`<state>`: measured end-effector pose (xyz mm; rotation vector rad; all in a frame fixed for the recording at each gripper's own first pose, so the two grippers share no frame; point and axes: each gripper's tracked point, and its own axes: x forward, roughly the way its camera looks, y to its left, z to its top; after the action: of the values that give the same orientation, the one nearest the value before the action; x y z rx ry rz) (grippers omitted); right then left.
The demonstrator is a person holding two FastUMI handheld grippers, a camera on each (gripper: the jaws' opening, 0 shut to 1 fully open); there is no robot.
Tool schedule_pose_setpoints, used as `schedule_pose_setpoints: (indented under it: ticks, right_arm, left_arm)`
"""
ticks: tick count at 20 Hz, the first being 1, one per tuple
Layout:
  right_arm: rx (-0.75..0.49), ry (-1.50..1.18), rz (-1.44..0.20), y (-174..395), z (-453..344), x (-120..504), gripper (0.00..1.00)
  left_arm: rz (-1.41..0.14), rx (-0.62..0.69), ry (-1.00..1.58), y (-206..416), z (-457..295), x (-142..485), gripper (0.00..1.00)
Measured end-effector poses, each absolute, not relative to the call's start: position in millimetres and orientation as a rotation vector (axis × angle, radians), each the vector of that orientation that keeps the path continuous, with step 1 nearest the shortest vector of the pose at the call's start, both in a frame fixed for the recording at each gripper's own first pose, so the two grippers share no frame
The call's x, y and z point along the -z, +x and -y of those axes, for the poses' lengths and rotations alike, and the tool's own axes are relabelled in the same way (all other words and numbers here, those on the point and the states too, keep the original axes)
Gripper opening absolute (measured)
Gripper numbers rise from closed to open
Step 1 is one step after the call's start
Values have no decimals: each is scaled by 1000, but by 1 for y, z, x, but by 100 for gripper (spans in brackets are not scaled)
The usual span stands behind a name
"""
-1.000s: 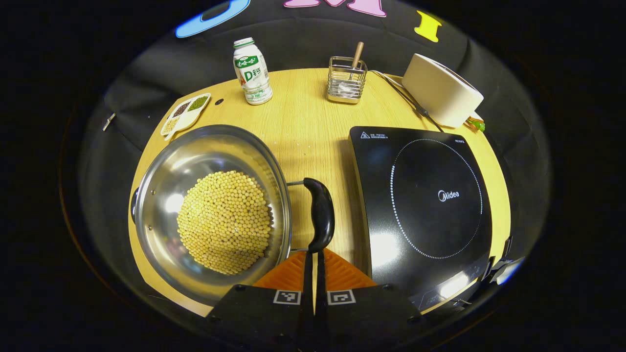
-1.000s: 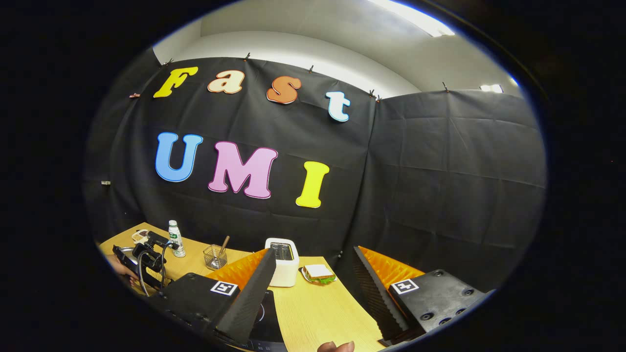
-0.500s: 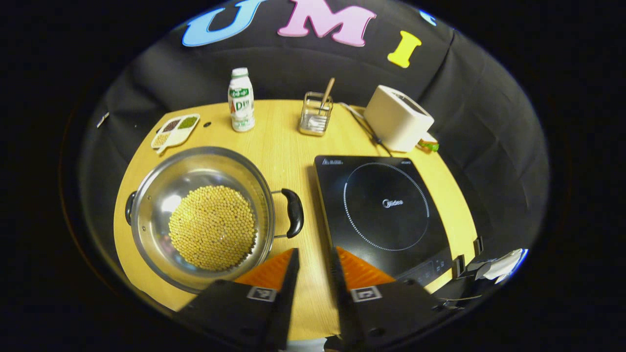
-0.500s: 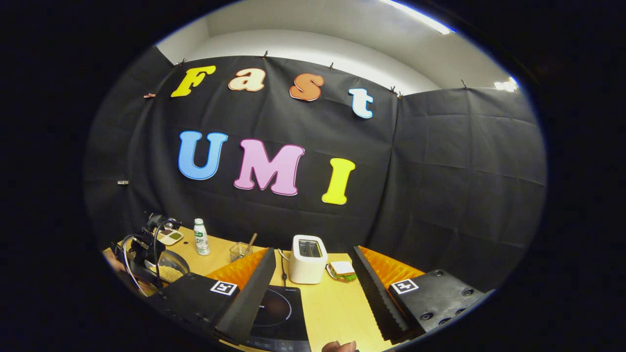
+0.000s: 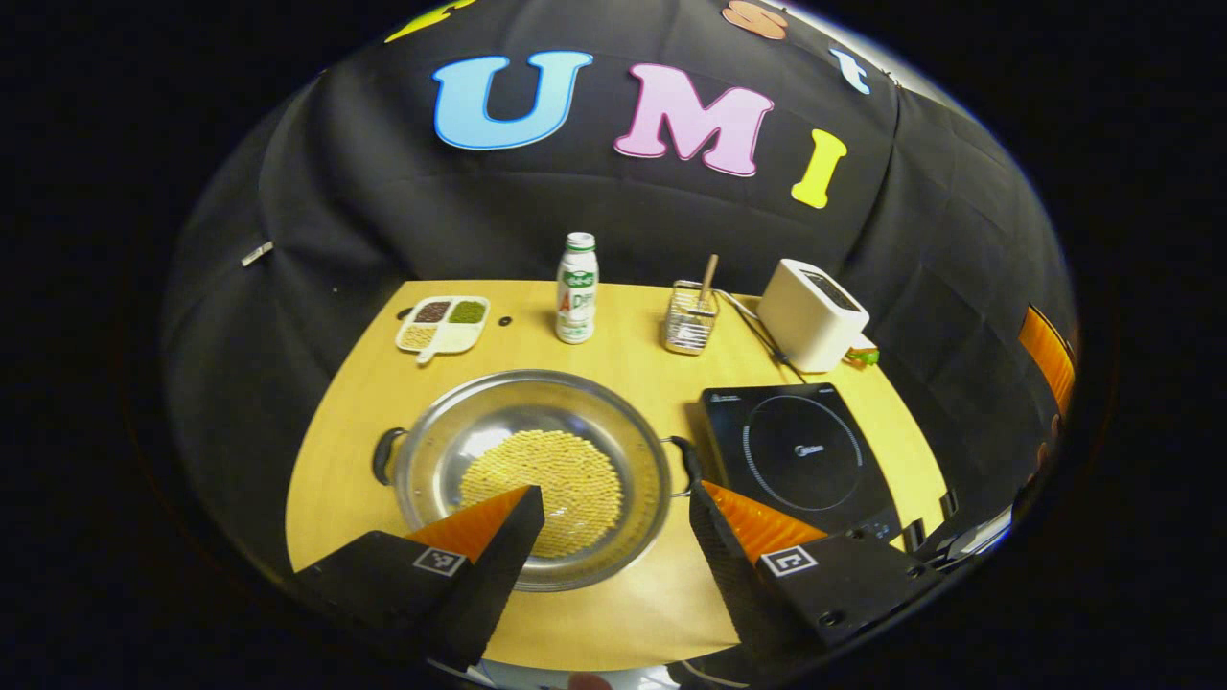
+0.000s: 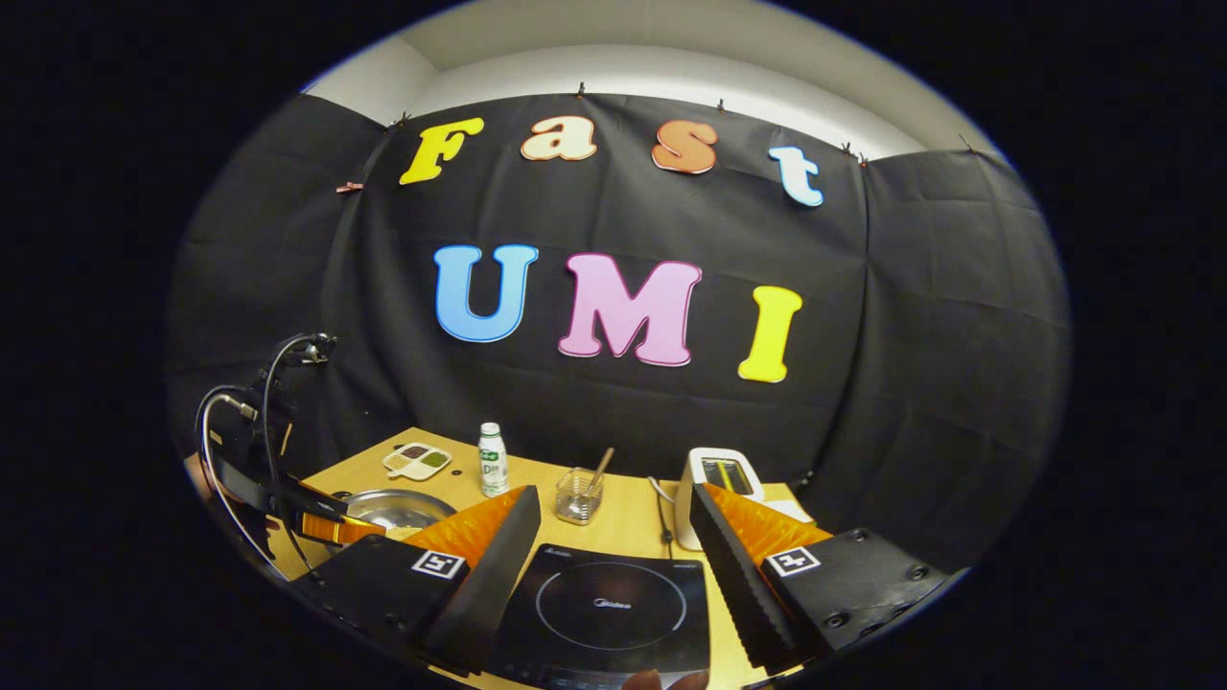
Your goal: First push the handle of the pot to place it horizontally, then grasp the pot with both hands and set it on the induction cooktop.
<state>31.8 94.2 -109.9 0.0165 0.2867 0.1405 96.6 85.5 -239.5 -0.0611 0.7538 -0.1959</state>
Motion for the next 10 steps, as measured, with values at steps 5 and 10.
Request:
schedule_pose_setpoints:
  ticks: [5,10]
  right_arm:
    - [-202,86,-385,42,-145,148,98]
    - [-271,92,-481,54,-192,191,98]
  left_arm:
    - [-743,132,-49,101,-153,252,96]
    - [-804,106,-42,113,-210,284,95]
